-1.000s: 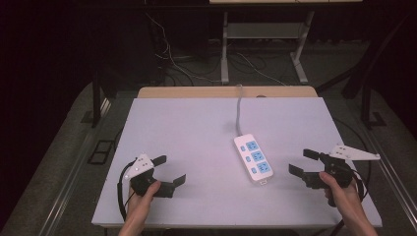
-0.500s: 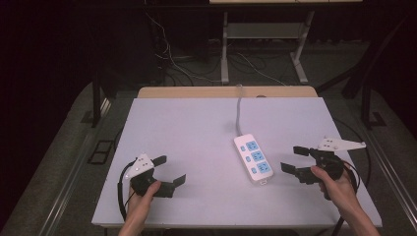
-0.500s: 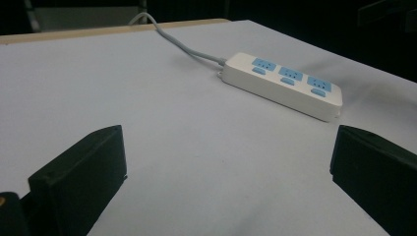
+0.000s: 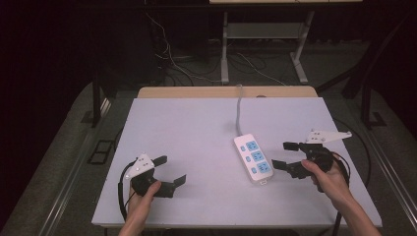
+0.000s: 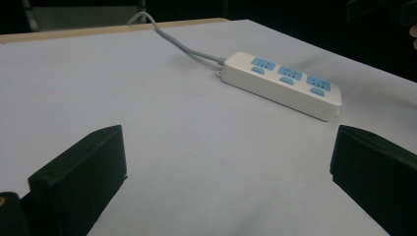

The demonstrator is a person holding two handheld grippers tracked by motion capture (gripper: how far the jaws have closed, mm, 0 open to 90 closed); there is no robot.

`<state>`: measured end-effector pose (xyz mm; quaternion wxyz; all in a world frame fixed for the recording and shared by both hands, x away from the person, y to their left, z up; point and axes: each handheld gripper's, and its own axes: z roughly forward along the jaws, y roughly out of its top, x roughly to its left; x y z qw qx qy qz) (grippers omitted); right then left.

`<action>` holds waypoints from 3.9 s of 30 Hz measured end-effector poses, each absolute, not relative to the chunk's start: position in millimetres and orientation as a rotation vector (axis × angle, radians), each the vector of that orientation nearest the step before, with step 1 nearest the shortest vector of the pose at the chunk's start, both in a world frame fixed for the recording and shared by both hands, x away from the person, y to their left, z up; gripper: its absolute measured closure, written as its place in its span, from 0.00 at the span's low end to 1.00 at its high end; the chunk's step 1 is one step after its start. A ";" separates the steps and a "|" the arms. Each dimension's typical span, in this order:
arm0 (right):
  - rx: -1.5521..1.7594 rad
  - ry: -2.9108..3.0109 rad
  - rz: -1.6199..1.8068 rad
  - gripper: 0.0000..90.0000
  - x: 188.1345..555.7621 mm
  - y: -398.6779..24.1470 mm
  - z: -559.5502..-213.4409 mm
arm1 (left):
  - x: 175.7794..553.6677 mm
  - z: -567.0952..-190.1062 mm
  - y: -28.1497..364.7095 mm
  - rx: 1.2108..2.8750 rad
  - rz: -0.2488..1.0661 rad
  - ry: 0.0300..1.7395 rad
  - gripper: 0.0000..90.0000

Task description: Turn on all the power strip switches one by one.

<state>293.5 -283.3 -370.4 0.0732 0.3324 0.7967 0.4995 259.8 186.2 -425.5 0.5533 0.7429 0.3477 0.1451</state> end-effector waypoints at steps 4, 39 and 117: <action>1.006 2.396 1.505 0.16 297.5 -281.9 -370.7 | 259.8 -425.5 185.9 1.756 0.342 0.819 0.00; 0.917 2.661 1.247 0.38 337.9 -236.3 -388.8 | 260.7 -426.4 186.9 1.747 0.331 0.824 0.00; 0.992 2.909 0.945 1.00 348.4 -202.1 -409.8 | 260.4 -428.3 185.1 1.776 0.326 0.819 0.00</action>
